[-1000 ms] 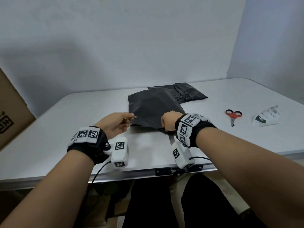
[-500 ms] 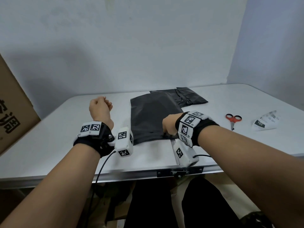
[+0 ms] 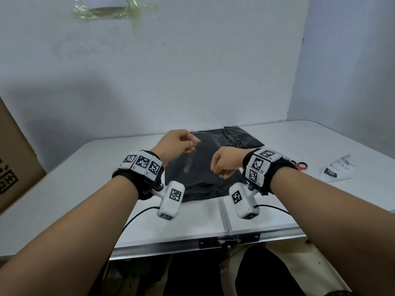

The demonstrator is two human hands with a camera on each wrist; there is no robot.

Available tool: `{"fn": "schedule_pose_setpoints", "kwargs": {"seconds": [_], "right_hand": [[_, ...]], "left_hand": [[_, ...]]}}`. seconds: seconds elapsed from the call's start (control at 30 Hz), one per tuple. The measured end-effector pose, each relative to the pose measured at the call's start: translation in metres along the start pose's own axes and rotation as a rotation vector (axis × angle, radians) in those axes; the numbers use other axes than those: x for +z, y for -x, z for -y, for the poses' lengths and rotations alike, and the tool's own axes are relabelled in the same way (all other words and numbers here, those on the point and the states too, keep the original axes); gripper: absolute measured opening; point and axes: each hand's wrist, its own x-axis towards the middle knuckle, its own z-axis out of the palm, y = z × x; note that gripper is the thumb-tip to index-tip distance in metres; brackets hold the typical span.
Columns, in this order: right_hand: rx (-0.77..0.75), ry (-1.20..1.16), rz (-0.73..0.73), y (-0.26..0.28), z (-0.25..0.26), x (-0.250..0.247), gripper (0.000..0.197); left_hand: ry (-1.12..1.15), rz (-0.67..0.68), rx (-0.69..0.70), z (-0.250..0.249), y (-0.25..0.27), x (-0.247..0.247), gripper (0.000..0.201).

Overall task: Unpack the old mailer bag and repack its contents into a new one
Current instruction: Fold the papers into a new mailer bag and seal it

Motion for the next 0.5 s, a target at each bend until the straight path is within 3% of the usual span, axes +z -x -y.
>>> {"fn": "schedule_pose_setpoints", "kwargs": {"seconds": [0.1, 0.17, 0.27, 0.37, 0.5], "right_hand": [[-0.115, -0.388, -0.116, 0.002, 0.000, -0.009, 0.036], [-0.189, -0.583, -0.113, 0.005, -0.001, -0.014, 0.045], [-0.252, -0.618, -0.137, 0.007, -0.005, -0.019, 0.026], [-0.254, -0.777, -0.258, 0.004, -0.013, -0.023, 0.005], [-0.247, -0.905, -0.299, -0.004, -0.025, -0.027, 0.010]], "left_hand": [[-0.067, 0.045, 0.029, -0.010, -0.006, 0.011, 0.025], [-0.124, 0.063, 0.045, -0.013, -0.011, 0.016, 0.023], [-0.184, 0.078, 0.065, -0.015, -0.018, 0.024, 0.021], [-0.224, 0.079, 0.073, -0.013, -0.026, 0.034, 0.020], [-0.290, 0.086, 0.090, -0.011, -0.036, 0.048, 0.020]]}}
